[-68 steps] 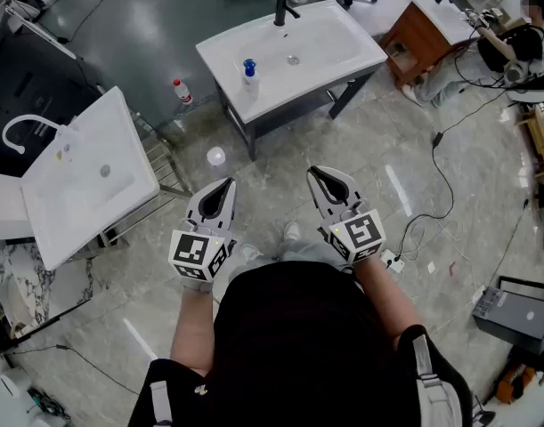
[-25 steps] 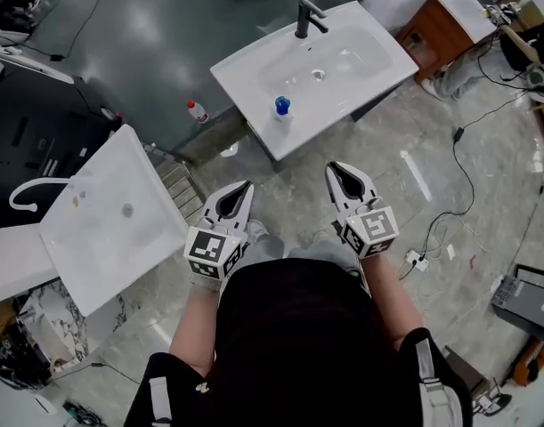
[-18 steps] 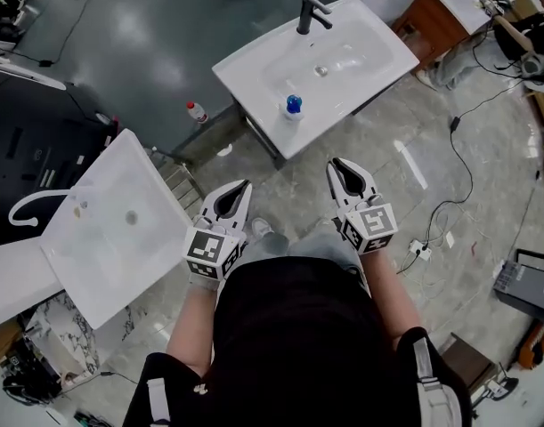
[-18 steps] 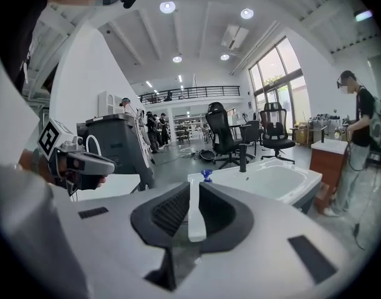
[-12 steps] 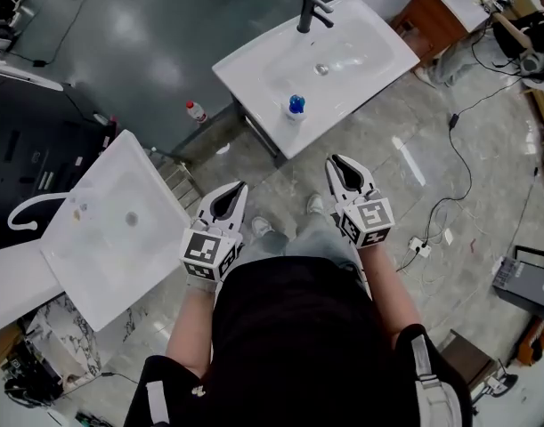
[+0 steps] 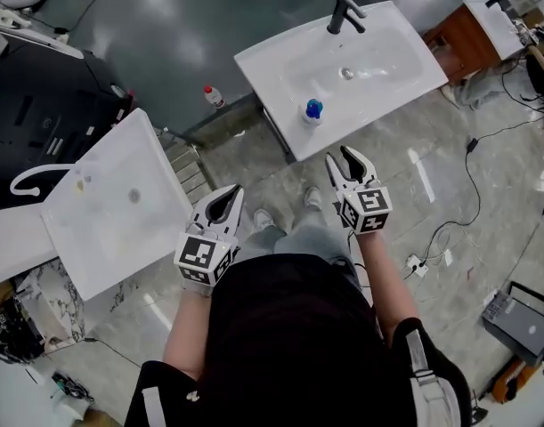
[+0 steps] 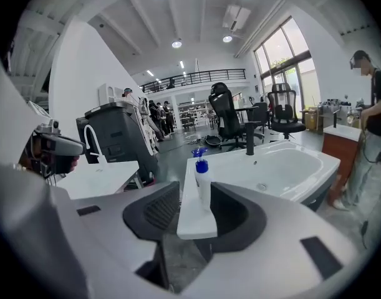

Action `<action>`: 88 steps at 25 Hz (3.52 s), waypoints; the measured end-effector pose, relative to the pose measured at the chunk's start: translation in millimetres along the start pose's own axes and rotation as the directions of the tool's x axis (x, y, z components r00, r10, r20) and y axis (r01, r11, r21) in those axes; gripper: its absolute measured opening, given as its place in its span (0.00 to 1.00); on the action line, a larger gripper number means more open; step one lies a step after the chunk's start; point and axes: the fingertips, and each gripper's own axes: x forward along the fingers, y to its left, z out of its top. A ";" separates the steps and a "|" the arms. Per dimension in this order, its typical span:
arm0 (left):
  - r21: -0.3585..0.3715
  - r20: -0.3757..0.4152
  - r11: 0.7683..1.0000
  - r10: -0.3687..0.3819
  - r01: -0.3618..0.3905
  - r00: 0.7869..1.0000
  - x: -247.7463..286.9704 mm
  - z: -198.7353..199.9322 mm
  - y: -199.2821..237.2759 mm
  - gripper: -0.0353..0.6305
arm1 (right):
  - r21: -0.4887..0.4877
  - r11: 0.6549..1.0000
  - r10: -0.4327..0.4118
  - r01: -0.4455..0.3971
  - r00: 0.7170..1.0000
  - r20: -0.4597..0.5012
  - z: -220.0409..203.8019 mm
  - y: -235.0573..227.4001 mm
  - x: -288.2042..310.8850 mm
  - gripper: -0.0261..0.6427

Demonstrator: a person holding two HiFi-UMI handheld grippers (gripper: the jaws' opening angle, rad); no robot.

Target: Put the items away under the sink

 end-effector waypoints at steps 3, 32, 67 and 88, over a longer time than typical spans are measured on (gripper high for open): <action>-0.019 -0.022 0.998 0.063 -0.063 0.998 -2.4 -4.9 -1.8 0.09 | 0.001 0.999 0.049 -0.049 0.998 -0.029 -8.2 -5.8 18.9 0.29; -0.187 -0.098 0.851 0.480 -0.490 0.872 -41.8 -35.3 -26.3 0.09 | -0.135 0.970 0.191 -0.203 0.977 -0.097 -32.2 -14.6 145.0 0.37; 0.141 -0.254 0.944 -0.255 0.297 0.933 96.1 -32.6 -81.7 0.09 | 0.215 0.867 -0.448 0.449 0.892 -0.054 -144.6 -140.6 -82.8 0.36; 0.235 -0.480 0.852 -0.316 0.467 0.818 213.9 -169.1 -152.8 0.09 | 0.252 0.883 -0.389 0.395 0.918 -0.077 -295.5 -193.5 -16.3 0.36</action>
